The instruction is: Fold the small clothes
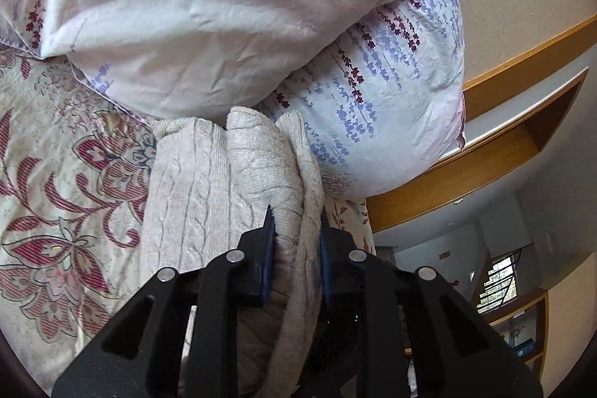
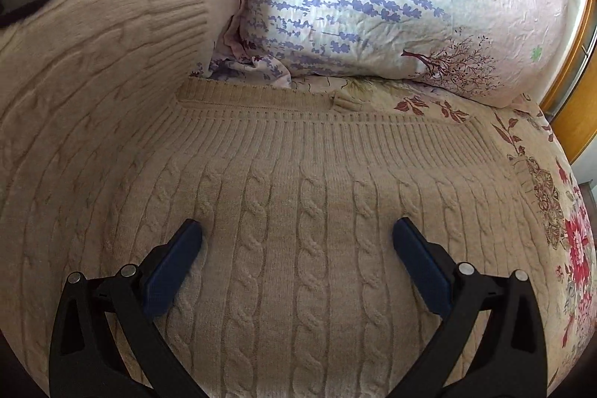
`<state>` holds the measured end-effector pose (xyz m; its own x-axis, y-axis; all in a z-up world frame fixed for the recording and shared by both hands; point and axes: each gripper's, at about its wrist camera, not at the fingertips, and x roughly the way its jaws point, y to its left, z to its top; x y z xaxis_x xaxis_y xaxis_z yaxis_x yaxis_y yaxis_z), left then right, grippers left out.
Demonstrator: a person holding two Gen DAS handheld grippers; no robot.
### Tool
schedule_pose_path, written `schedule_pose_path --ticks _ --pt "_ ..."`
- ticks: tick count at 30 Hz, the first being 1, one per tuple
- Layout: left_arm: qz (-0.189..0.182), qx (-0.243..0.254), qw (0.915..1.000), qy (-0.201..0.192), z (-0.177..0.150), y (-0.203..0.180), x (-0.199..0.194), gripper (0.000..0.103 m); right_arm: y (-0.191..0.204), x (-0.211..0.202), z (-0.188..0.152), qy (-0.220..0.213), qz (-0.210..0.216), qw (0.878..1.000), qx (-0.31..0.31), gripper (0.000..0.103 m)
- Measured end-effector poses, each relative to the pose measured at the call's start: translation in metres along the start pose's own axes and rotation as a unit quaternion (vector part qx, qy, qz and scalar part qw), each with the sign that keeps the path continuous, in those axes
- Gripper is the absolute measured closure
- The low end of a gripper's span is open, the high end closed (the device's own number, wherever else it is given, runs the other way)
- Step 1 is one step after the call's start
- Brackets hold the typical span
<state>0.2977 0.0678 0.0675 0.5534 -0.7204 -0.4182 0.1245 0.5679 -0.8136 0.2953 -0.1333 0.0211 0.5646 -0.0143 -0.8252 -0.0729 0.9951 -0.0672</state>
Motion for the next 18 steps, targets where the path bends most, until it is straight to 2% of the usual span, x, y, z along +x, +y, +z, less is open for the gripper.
schedule_pose_path --ticks 2,5,10,14,18 --pt "-0.007 -0.002 0.9999 0.007 -0.004 -0.007 0.011 0.084 -0.002 -0.003 0.002 0.007 -0.004 1.000 -0.009 0.001" --pt "-0.025 -0.003 0.9996 0.014 -0.010 -0.021 0.024 0.084 -0.018 -0.017 0.003 0.005 -0.042 0.999 -0.007 0.001" --pt "-0.061 0.012 0.9975 0.034 -0.021 -0.052 0.058 0.084 -0.070 -0.049 -0.006 -0.038 -0.143 0.989 -0.003 0.001" --pt "-0.080 0.013 0.9945 0.066 -0.039 -0.065 0.099 0.084 -0.129 -0.067 -0.017 -0.050 -0.132 0.989 0.052 0.001" --pt "-0.075 0.004 0.9929 0.092 -0.056 -0.064 0.138 0.084 -0.172 -0.080 -0.032 -0.068 -0.138 0.983 0.106 0.001"
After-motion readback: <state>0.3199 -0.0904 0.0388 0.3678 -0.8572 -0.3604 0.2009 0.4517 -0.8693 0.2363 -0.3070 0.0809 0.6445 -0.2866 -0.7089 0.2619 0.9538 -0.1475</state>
